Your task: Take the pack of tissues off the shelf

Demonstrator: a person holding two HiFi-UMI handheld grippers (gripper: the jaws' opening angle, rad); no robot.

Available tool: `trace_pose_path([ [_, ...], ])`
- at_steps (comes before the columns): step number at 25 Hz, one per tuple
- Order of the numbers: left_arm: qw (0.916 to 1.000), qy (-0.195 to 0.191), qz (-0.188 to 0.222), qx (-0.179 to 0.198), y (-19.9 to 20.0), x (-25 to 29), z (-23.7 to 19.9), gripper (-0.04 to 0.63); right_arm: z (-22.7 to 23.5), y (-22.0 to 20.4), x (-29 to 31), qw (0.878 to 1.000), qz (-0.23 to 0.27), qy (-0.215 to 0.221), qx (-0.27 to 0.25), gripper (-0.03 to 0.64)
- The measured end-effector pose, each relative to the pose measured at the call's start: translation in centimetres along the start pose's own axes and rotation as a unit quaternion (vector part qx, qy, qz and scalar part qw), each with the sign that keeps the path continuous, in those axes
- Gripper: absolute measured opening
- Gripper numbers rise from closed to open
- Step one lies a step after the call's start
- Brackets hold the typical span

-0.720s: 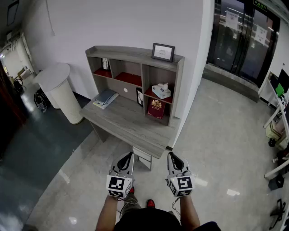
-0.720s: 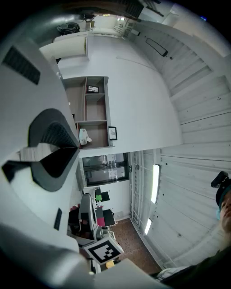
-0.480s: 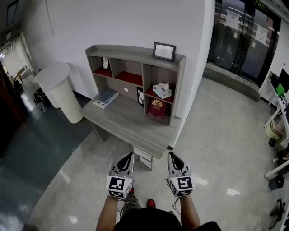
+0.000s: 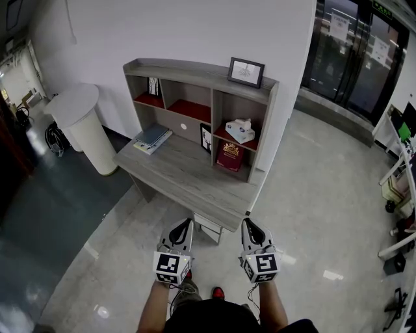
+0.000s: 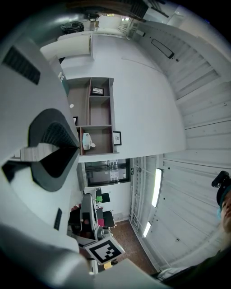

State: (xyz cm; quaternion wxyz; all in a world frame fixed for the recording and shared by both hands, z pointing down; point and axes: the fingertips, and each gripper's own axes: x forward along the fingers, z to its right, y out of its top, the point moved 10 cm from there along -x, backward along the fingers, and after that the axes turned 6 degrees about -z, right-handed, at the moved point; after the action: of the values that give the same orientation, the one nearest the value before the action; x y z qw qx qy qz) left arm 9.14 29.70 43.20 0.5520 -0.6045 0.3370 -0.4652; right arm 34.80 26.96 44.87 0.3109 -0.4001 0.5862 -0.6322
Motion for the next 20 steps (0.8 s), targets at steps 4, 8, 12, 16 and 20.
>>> trace_pose_path([
  [4, 0.9999, -0.011, -0.001, 0.001, 0.4, 1.8, -2.8, 0.008, -0.7, 0.8, 2.8, 1.000, -0.003, -0.009, 0.003, 0.034],
  [8, 0.9996, -0.027, -0.005, 0.010, 1.3, 4.0, -6.1, 0.008, -1.7, 1.9, 5.8, 1.000, -0.003, -0.027, 0.011, 0.034],
  [12, 0.9984, -0.054, -0.004, 0.015, 2.4, 6.1, -9.1, 0.008, -3.3, 2.4, 8.5, 0.999, -0.003, -0.045, 0.012, 0.035],
  [16, 0.9963, -0.083, -0.002, 0.019, 2.7, 7.6, -11.9, 0.008, -5.2, 2.9, 10.4, 0.998, 0.000, -0.065, 0.013, 0.034],
  [20, 0.9940, -0.108, 0.002, 0.018, 2.5, 8.6, -14.3, 0.008, -6.8, 3.0, 11.7, 0.996, 0.001, -0.090, 0.012, 0.034],
])
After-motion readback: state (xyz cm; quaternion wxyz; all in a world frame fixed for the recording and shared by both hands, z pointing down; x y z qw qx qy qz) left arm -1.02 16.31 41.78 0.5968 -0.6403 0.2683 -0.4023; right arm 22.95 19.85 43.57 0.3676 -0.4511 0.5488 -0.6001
